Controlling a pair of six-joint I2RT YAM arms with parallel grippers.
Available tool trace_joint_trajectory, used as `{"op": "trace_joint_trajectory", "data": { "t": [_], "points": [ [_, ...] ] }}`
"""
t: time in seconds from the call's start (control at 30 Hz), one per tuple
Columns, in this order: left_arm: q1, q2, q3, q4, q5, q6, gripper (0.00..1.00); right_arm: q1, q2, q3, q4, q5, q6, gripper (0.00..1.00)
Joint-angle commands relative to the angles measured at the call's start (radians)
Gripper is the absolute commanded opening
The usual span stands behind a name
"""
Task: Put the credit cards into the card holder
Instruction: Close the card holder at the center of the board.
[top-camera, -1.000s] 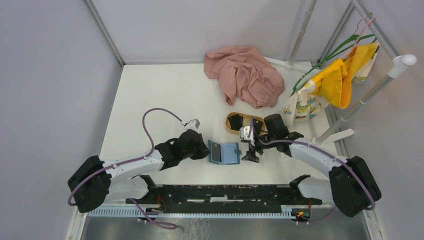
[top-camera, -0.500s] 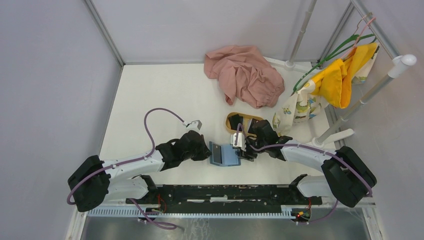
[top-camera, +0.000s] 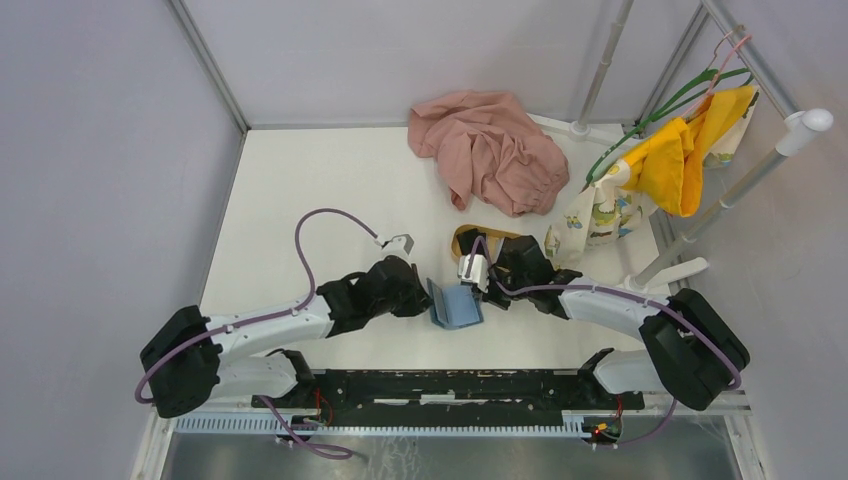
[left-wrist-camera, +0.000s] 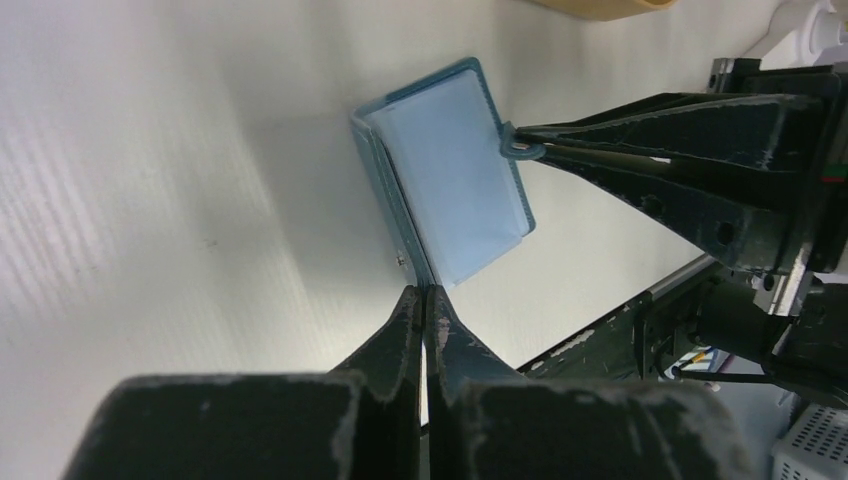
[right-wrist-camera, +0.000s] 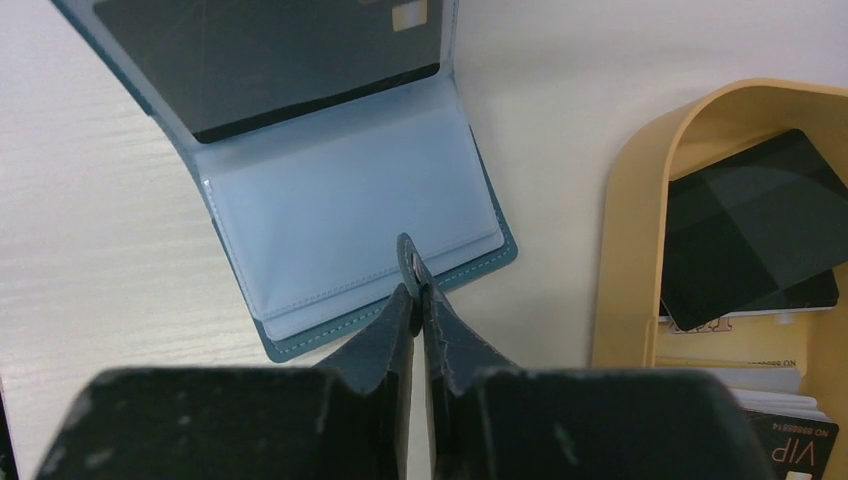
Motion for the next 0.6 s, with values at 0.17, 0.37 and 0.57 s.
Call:
{"op": "trace_joint_trajectory", "data": {
  "t": [0.17,0.37,0.57],
  "points": [
    [-0.055,0.216,0.153,0.128,0.05,-0.015,0.02,-0.009,0.033,0.038,0.1,0.048,0.141,0.04],
    [-0.062,0.377,0.24,0.177,0.101,-0.004,0.16,-0.025,0.034,0.034,0.109,0.053,0.179,0.05],
    [-0.062,0.436,0.26,0.201,0.116,0.001,0.4,-0.058,0.044,0.035,0.109,0.04,0.231,0.08]
  ]
}}
